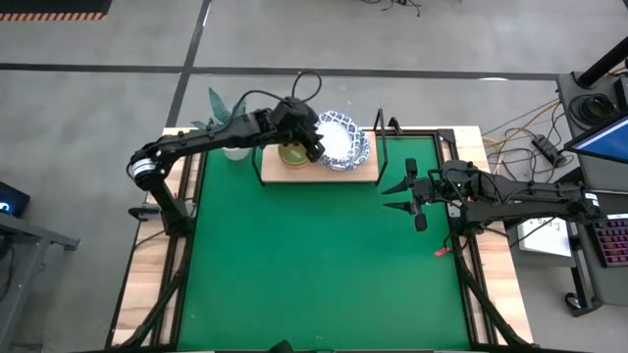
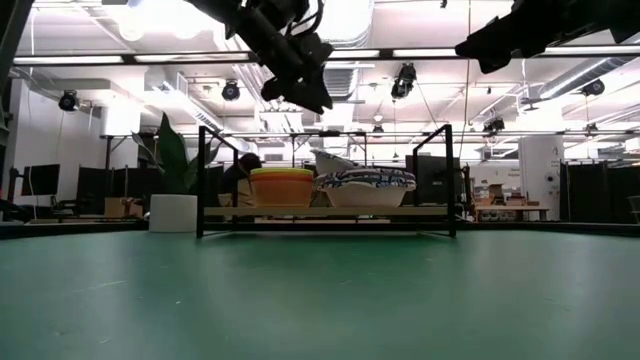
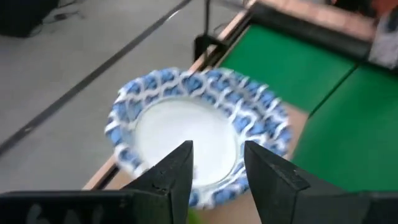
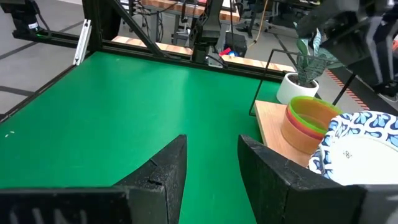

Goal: Place and stack bowls onto a shelf
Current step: Stack the blue patterned bowl on top of the other blue patterned bowl on the shelf

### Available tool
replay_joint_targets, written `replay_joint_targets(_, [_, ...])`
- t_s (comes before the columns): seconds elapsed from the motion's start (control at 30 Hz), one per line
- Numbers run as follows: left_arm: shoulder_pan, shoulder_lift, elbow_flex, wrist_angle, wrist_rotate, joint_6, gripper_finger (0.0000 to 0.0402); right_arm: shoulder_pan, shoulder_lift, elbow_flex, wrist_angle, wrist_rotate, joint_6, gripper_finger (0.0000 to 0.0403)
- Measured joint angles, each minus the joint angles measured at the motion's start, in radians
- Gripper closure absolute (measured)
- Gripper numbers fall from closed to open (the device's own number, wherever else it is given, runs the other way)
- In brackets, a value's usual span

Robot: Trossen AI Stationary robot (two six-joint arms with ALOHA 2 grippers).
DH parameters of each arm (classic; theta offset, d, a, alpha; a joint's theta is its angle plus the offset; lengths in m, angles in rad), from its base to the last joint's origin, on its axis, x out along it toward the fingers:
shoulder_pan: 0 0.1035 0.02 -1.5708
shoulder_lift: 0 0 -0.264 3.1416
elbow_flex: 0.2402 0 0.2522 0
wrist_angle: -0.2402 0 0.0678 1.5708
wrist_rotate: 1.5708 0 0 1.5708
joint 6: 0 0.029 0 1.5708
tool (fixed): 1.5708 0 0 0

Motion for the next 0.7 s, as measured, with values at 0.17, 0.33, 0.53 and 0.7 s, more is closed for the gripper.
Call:
replay_joint_targets(0.17, [0.000,0.003,0.000,-0.071,-0.180,0.036,0.0286,0.000,0.000,0.000,0.000,0.000,0.000,0.0271])
replay_joint_targets(0.33, [0.003,0.005,-0.002,-0.092,-0.246,0.058,0.0318,0.000,0.000,0.000,0.000,0.001,0.000,0.0271])
replay_joint_targets(0.53, [0.007,0.005,-0.003,-0.098,-0.238,0.105,0.0388,0.000,0.000,0.000,0.000,0.001,0.001,0.0271])
replay_joint_targets(0.7, [0.011,0.029,-0.003,-0.091,-0.227,0.109,0.0395,0.000,0.000,0.000,0.000,0.001,0.001,0.0271])
